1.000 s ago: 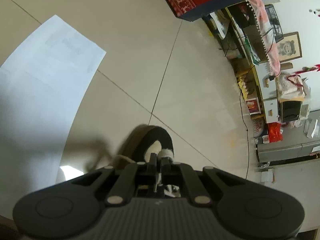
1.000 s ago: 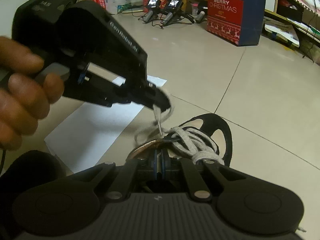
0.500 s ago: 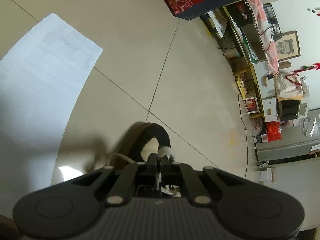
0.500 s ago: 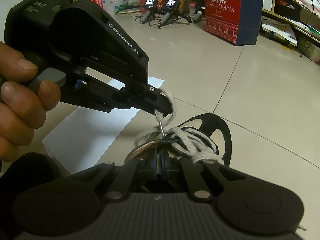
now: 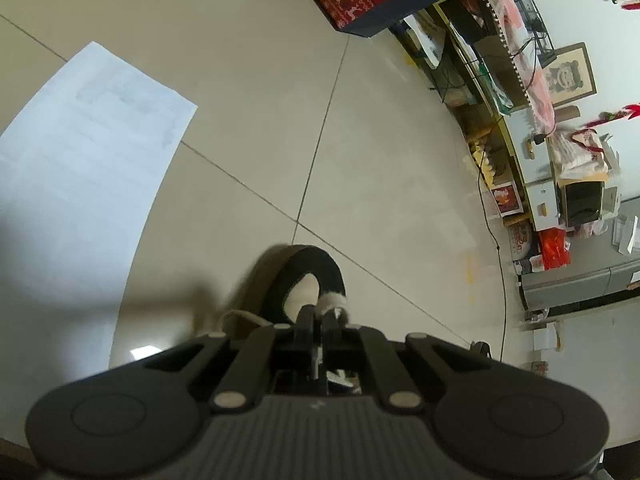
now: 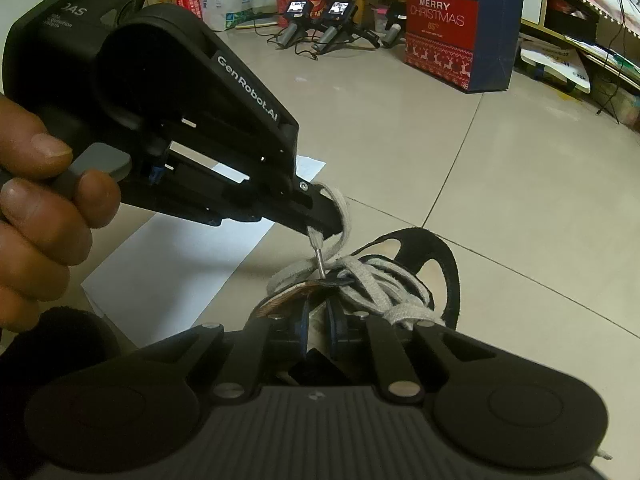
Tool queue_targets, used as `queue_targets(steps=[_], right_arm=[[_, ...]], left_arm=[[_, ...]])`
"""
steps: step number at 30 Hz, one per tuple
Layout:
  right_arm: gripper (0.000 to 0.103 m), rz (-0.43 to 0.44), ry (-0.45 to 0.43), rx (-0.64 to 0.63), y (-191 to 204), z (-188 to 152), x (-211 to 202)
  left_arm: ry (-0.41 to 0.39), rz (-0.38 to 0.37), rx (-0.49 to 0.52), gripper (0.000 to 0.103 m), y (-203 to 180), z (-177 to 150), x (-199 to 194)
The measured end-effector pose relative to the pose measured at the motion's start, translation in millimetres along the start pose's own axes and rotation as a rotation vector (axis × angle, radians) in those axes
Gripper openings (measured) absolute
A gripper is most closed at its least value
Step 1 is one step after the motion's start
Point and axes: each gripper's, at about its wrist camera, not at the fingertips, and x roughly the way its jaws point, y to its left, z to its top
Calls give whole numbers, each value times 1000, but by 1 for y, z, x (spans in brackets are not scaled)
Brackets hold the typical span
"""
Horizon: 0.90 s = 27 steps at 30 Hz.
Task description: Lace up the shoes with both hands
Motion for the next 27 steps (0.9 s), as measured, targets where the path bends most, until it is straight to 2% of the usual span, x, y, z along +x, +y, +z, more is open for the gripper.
queue_targets(steps=[6, 10, 14, 27], right_arm=[[10, 2, 1, -2, -3, 1, -1], [11, -3, -1, -1, 0, 2, 2], [11, 0, -2, -2, -2, -2, 0], [11, -2, -2, 2, -1, -2, 1]], left_arm=[[-3, 18, 27, 2, -2, 0, 0], [-26, 28, 93, 2, -10, 0, -3], [-21, 26, 117, 2, -14, -1, -1], [-13, 59, 144, 2, -14, -4, 1]])
